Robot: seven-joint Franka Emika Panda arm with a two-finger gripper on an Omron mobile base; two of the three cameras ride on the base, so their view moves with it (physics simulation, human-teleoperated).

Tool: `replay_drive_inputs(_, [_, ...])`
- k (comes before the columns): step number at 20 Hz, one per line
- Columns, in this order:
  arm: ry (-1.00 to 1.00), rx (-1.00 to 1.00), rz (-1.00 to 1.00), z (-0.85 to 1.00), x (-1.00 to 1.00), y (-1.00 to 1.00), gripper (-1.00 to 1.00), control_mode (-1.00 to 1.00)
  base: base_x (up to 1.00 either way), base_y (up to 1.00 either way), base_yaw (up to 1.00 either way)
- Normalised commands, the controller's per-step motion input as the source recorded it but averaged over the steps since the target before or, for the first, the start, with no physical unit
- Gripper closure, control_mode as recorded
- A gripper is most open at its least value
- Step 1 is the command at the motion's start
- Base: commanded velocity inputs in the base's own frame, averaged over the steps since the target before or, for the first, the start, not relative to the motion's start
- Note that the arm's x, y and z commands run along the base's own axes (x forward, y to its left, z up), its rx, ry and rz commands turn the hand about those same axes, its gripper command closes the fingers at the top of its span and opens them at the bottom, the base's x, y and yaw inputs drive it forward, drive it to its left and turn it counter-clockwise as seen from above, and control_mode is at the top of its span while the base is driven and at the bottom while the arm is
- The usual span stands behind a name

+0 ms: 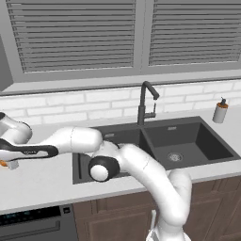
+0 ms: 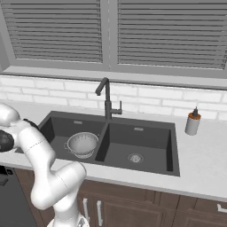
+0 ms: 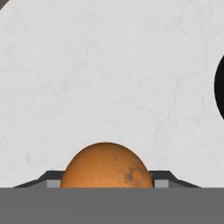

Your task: Put the colander in the sink, put the tangerine in the colander, and turn on the sink faucet and pour water over the colander.

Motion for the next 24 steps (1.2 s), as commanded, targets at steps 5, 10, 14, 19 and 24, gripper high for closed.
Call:
replay_drive_inputs(5, [-0.01,0.02,-0.06,1.0,-0.31,-0.68,1.0,-1.0,0.0,0.0,0.0])
replay_drive_inputs(10, [0.01,0.01,-0.22,1.0,-0.24,-0.99,1.0,-1.0,0.0,0.0,0.0])
replay_drive_inputs(14, [0.08,0.0,-0.36,0.66,-0.1,-1.0,1.0,-1.0,0.0,0.0,0.0])
replay_drive_inputs(19, [0.12,0.0,-0.41,0.06,-0.01,-1.0,1.0,-1.0,0.0,0.0,0.0])
replay_drive_inputs(24, [0.09,0.02,-0.42,-0.28,0.0,-1.0,1.0,-1.0,0.0,0.0,0.0])
